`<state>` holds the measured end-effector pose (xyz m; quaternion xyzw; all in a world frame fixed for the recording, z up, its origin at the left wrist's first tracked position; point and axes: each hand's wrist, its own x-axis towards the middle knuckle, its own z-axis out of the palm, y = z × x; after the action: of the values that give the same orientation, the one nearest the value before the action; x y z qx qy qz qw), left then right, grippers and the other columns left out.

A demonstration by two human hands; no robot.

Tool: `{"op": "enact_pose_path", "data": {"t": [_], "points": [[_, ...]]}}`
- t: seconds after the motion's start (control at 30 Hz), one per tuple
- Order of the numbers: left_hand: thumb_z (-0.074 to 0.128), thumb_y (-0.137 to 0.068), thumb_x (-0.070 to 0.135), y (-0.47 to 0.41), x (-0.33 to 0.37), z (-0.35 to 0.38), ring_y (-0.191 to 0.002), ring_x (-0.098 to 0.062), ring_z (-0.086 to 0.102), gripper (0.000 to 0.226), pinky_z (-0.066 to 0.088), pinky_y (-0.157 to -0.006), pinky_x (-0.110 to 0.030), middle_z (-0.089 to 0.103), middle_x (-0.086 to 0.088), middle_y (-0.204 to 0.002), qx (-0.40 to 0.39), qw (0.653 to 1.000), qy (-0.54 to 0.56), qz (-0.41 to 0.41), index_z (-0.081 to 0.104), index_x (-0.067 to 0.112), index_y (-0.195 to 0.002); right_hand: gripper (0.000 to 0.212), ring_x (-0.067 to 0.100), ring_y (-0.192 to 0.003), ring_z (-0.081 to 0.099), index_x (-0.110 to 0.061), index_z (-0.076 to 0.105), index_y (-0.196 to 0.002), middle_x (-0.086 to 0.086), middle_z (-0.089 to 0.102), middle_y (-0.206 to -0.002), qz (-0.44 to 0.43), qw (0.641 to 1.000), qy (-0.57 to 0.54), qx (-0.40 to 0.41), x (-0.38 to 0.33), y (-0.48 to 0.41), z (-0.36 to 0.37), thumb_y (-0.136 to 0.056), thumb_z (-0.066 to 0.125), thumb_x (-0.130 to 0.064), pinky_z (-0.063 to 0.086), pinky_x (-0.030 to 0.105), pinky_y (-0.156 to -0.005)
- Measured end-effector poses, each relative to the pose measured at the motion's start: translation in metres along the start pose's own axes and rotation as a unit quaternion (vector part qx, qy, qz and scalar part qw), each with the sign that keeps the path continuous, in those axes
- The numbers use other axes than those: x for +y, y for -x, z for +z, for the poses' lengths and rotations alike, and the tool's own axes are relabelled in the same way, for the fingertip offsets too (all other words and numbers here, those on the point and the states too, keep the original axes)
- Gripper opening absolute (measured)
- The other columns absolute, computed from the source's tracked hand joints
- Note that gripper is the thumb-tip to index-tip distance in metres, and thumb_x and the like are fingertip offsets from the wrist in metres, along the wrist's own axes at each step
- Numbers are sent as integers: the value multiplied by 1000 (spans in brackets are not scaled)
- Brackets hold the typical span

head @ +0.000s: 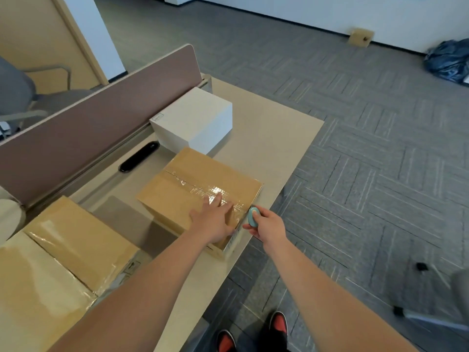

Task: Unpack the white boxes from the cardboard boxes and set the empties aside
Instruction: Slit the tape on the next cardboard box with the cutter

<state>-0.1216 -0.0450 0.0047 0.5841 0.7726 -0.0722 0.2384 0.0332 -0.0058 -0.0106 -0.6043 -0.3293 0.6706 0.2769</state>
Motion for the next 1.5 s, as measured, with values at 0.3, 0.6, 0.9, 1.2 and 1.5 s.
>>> {"op": "enact_pose_path", "data": {"t": [0.3,0.6,0.9,1.2,1.5], "points": [[64,-81,62,2,0,0,-151,-30,-5,90,24,-108,-66,-6,6,-165,2,1000,-4,7,14,43,-153,31,20,-77,76,-21,63,-131,7,70,-110,1,1000,12,5,-3,-2,-4,-101,57,-15,54,23,-56],[65,-81,61,2,-1,1,-151,-31,-6,91,22,-109,-67,-7,7,-165,1,1000,-2,7,14,43,-153,31,19,-78,76,-21,63,-131,5,71,-105,-3,1000,29,8,-5,-8,-6,-101,57,-17,56,22,-58],[65,-81,63,2,0,0,-151,-31,-6,91,24,-108,-67,-8,8,-165,0,1000,-7,6,13,43,-153,30,17,-75,75,-20,63,-130,5,70,-106,-6,999,47,-7,-8,-7,-6,-101,57,-17,57,21,-57],[67,-81,58,4,1,-1,-151,-30,-6,90,22,-109,-66,-7,7,-165,1,1000,2,4,14,43,-153,15,21,-73,76,-19,61,-115,7,69,-108,-21,999,44,4,-2,-8,-9,-102,56,-15,59,24,-57],[66,-81,60,2,0,1,-151,-31,-5,91,23,-109,-66,-8,8,-165,4,1000,-4,3,13,45,-153,23,18,-74,76,-19,62,-123,3,69,-107,-20,998,57,-7,-1,-10,-10,-101,57,-16,62,30,-71]]}}
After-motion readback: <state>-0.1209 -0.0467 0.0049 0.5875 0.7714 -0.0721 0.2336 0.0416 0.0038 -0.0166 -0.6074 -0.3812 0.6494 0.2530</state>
